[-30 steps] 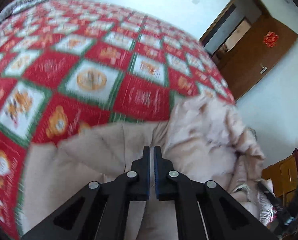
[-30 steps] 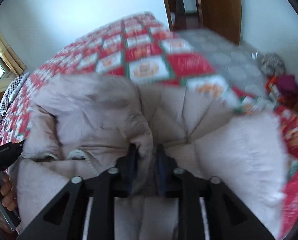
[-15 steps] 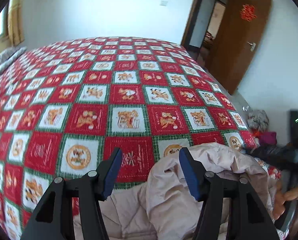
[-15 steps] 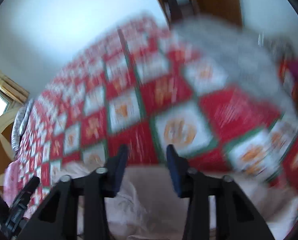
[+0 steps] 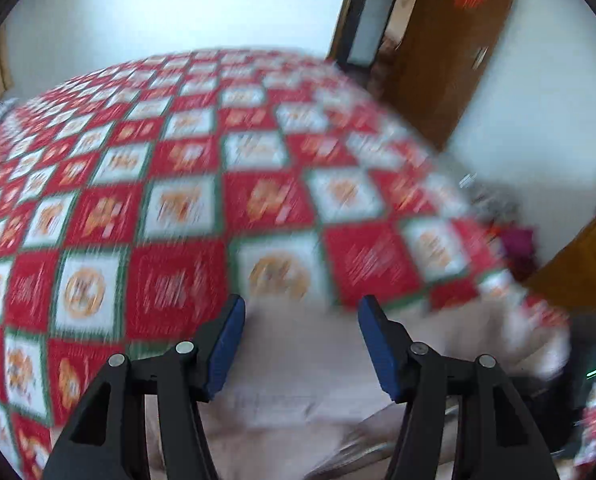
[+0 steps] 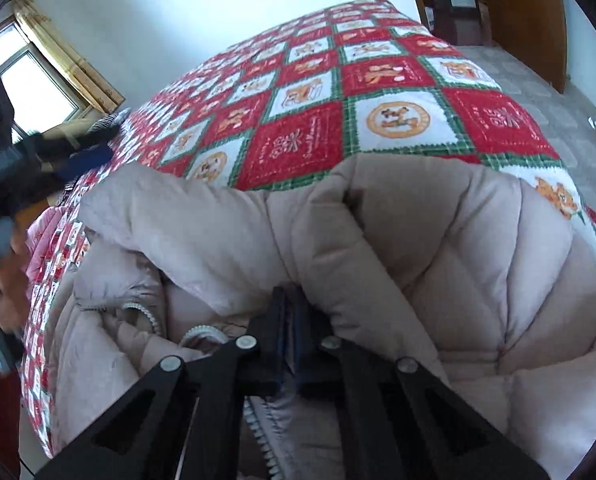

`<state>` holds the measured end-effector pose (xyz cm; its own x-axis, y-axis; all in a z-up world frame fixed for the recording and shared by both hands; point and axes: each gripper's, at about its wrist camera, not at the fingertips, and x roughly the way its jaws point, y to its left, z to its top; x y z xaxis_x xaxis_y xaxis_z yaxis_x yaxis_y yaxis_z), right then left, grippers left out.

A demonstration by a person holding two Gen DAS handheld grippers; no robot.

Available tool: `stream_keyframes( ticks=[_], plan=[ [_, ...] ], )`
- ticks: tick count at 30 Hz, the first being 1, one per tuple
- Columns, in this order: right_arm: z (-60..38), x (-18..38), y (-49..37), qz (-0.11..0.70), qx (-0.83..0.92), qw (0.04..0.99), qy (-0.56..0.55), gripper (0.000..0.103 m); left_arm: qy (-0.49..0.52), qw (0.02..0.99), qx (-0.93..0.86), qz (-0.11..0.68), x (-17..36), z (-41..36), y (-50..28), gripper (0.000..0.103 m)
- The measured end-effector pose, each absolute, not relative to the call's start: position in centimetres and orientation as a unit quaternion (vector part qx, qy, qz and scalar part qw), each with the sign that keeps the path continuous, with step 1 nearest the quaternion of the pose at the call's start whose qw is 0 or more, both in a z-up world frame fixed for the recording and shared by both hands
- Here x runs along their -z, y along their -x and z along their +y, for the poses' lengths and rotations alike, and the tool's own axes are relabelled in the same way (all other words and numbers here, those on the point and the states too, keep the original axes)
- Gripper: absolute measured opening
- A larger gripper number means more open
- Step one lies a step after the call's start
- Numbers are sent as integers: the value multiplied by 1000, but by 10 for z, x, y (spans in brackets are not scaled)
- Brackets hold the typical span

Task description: Fold large clothes

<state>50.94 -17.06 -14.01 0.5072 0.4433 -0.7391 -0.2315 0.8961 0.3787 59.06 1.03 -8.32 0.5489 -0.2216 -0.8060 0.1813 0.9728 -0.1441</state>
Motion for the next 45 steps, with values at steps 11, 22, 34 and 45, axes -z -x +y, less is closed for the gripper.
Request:
stream_keyframes(
  ticks=[11, 22, 34, 45],
  plan=[
    [-157, 95, -490, 386, -183, 900, -85, 15, -26, 901, 71, 427, 147, 14, -551, 61],
    [-130, 134, -532, 434, -126, 892, 14, 53, -36, 905, 69, 419, 148, 12, -549, 61],
    [-108, 139, -531, 412, -70, 902, 105, 53, -63, 906, 53, 414, 147, 5, -548, 62],
    [-168, 16, -333, 272, -94, 956, 60, 70, 64, 924, 137, 351, 51, 101, -406, 63]
  ],
)
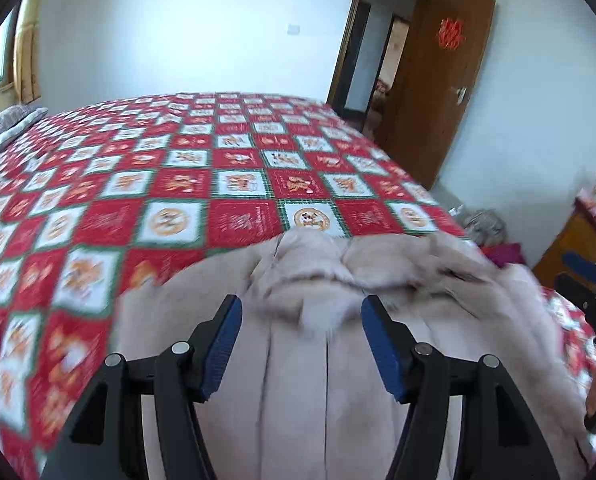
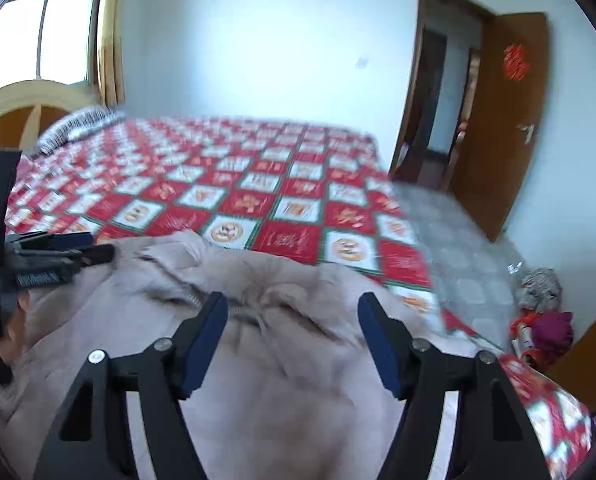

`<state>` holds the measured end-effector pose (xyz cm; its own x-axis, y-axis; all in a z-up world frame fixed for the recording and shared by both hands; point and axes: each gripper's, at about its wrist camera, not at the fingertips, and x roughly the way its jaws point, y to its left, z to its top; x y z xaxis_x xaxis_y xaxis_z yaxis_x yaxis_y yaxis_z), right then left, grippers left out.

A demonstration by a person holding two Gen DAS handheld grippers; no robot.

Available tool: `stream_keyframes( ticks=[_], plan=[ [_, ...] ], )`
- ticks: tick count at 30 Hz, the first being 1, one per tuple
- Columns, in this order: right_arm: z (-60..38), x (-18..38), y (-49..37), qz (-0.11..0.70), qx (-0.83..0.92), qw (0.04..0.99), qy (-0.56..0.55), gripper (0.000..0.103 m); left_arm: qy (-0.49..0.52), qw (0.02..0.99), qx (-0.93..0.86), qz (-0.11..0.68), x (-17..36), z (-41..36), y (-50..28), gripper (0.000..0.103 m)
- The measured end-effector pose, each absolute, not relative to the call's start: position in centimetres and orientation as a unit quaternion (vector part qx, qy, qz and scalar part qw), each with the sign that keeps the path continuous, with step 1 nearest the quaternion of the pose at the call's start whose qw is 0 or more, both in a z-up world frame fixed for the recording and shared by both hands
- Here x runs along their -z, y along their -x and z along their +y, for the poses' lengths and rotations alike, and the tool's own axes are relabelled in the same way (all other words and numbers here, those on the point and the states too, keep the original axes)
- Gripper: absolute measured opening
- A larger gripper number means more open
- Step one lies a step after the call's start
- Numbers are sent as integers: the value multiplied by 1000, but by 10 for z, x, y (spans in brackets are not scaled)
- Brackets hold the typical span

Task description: Fold large clothes

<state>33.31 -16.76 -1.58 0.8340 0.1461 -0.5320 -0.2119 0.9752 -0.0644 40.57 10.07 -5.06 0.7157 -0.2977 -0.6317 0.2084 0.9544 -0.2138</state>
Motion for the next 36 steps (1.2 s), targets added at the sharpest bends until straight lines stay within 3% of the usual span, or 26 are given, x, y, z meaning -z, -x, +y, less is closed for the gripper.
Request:
stream_keyframes(
  ticks=[10, 15, 18, 23, 32, 34, 36],
  plan=[
    [-246, -15, -114, 242, -66, 967, 31, 70, 66, 921, 213, 319, 39, 165, -199, 67],
    [-268, -17, -55, 258, -52, 965, 11, 74, 69, 921, 200, 328, 56, 175, -146, 69],
    [-273, -10, -42, 283, -68, 957, -5, 74, 66, 916, 208, 337, 67, 174, -118, 69],
    [-267, 10, -17, 306, -149, 939, -45, 65, 61, 912, 243, 325, 69, 182, -72, 69],
    [-252, 53, -14, 373, -152, 915, -35, 64, 36, 953, 157, 258, 15, 256, -7, 72],
    [-252, 67, -22, 391, -140, 909, -42, 64, 46, 966, 122, 224, -4, 277, 4, 75],
    [-253, 79, -22, 401, -133, 905, -47, 64, 56, 968, 117, 213, -14, 291, 9, 88]
  ],
)
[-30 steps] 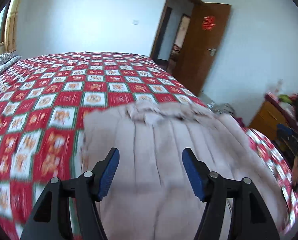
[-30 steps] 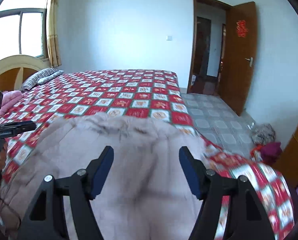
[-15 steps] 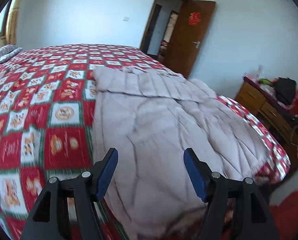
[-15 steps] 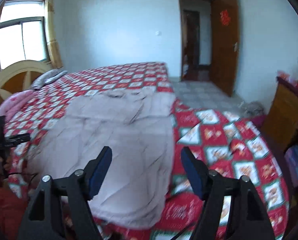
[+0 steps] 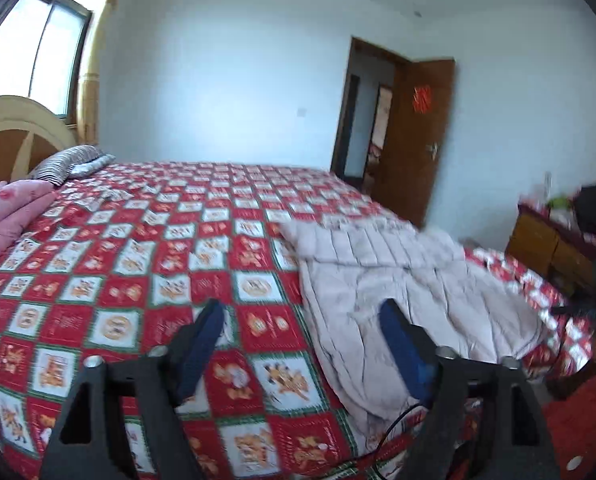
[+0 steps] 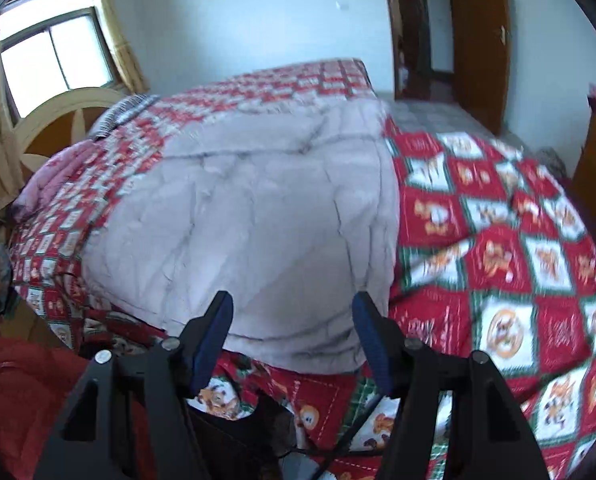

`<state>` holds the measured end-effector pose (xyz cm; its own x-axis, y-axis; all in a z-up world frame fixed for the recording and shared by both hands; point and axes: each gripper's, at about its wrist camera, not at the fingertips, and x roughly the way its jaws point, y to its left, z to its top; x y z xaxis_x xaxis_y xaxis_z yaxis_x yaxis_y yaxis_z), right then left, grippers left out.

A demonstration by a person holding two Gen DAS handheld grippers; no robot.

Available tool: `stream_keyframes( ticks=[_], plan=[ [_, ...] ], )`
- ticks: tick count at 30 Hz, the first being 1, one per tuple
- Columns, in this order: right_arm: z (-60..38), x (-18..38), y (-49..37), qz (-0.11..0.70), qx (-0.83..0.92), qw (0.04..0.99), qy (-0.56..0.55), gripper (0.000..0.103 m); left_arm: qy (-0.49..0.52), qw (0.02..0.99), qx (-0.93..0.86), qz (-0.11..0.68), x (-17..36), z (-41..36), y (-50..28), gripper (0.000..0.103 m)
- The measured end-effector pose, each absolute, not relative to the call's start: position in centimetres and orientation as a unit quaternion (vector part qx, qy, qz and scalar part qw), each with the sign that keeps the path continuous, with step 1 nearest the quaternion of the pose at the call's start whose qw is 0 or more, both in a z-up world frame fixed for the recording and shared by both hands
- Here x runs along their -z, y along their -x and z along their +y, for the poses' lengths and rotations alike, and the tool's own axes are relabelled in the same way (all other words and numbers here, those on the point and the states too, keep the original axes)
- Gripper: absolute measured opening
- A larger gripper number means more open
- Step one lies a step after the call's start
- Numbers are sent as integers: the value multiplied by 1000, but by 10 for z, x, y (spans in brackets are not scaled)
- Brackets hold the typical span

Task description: Fold large clothes

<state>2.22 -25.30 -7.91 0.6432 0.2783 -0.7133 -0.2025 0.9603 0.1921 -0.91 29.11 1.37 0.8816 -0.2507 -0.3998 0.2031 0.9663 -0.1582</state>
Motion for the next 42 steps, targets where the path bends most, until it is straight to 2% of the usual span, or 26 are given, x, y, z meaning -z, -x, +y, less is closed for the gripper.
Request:
stream_keyframes(
  ticks=[4, 11, 17, 24, 26, 30, 32, 33, 34, 35, 36, 42],
  plan=[
    [-263, 94, -22, 409, -114, 904, -58, 64, 39, 967, 103, 231, -2, 293, 2, 88],
    [-289, 96, -19, 391, -90, 910, -107, 64, 45, 930, 171, 321, 82, 237, -56, 88],
    [-292, 107, -23, 406, -67, 906, -102, 64, 133, 889, 218, 379, 138, 215, -89, 88],
    [-282, 129, -32, 426, -112, 888, -131, 64, 144, 863, 254, 412, 161, 195, -76, 88],
    [-279, 132, -33, 424, -119, 888, -135, 69, 131, 870, 252, 404, 163, 191, -70, 88],
    [-276, 130, -32, 422, -119, 890, -127, 69, 137, 871, 249, 401, 164, 190, -69, 88],
    [-275, 128, -29, 414, -131, 892, -125, 62, 153, 870, 252, 396, 162, 192, -70, 88],
    [-274, 127, -29, 411, -137, 892, -127, 52, 166, 869, 254, 391, 162, 194, -70, 85],
    [-273, 127, -29, 409, -138, 893, -128, 46, 177, 868, 255, 388, 163, 196, -73, 79],
    [-270, 129, -30, 410, -136, 893, -127, 46, 184, 866, 254, 388, 164, 196, -76, 63],
    [-268, 129, -31, 407, -136, 895, -125, 46, 190, 865, 250, 391, 166, 197, -78, 56],
    [-267, 131, -37, 398, -158, 891, -149, 44, 187, 868, 246, 389, 166, 193, -79, 56]
  ],
)
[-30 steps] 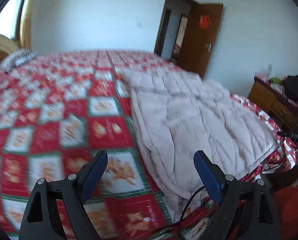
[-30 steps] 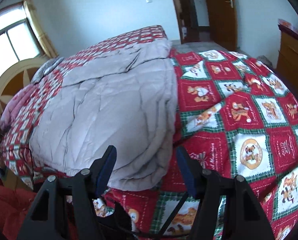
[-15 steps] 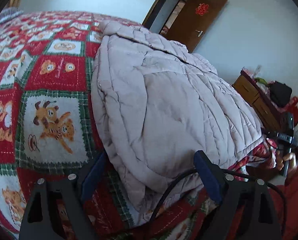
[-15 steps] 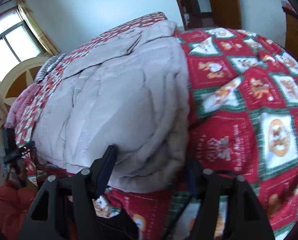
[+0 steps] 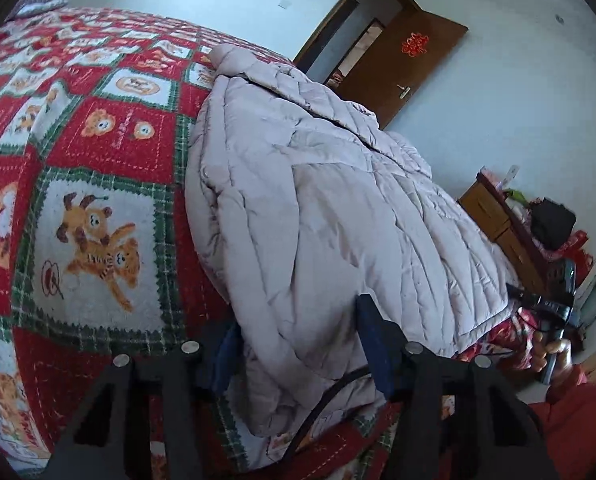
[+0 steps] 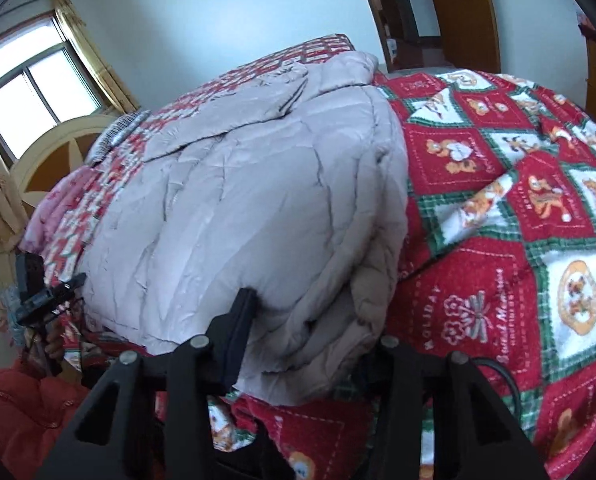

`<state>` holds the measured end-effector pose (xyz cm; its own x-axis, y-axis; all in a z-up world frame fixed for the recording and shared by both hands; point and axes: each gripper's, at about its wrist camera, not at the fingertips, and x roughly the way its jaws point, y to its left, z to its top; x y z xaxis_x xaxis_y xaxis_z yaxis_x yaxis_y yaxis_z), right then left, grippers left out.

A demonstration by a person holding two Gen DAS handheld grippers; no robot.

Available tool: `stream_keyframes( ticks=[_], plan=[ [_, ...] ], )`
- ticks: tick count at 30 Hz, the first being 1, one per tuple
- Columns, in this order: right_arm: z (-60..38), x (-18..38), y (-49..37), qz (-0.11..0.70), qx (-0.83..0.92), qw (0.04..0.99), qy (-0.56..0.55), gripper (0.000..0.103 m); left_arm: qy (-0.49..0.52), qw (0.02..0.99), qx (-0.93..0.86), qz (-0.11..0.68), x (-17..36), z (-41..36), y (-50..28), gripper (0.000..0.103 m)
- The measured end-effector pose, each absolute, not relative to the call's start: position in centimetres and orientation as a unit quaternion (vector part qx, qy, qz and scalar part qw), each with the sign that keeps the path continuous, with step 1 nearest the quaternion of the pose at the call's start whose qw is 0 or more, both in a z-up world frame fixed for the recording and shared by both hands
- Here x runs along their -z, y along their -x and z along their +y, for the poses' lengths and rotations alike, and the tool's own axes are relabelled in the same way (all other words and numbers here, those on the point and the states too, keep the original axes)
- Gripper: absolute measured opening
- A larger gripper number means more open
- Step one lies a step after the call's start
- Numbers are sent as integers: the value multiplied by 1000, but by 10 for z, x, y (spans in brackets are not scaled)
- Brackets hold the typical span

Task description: Fold large clothes

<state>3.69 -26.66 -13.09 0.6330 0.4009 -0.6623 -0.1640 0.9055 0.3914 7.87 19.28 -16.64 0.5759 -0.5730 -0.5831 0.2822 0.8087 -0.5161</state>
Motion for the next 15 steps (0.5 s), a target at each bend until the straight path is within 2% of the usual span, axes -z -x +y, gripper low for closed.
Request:
stream_keyframes(
  ticks=[1, 5, 6, 8, 9, 11, 15],
  plan=[
    [-266, 132, -38, 396, -162, 891, -151, 40, 185, 868, 245, 389, 167, 191, -79, 56],
    [-260, 132, -39, 394, -156, 894, -144, 32, 196, 871, 239, 383, 169, 188, -80, 56],
    [-258, 131, -40, 398, -158, 892, -144, 22, 195, 873, 241, 376, 166, 188, -78, 36],
    [-257, 127, -37, 390, -159, 894, -149, 16, 196, 879, 242, 361, 159, 190, -76, 17],
    [-257, 124, -36, 385, -162, 896, -153, 15, 205, 880, 243, 354, 154, 194, -76, 12],
    [-256, 113, -33, 368, -176, 897, -171, 14, 221, 884, 253, 325, 135, 201, -71, 10],
    [-251, 81, -24, 324, -211, 902, -190, 14, 217, 900, 265, 270, 92, 204, -63, 9]
  ],
)
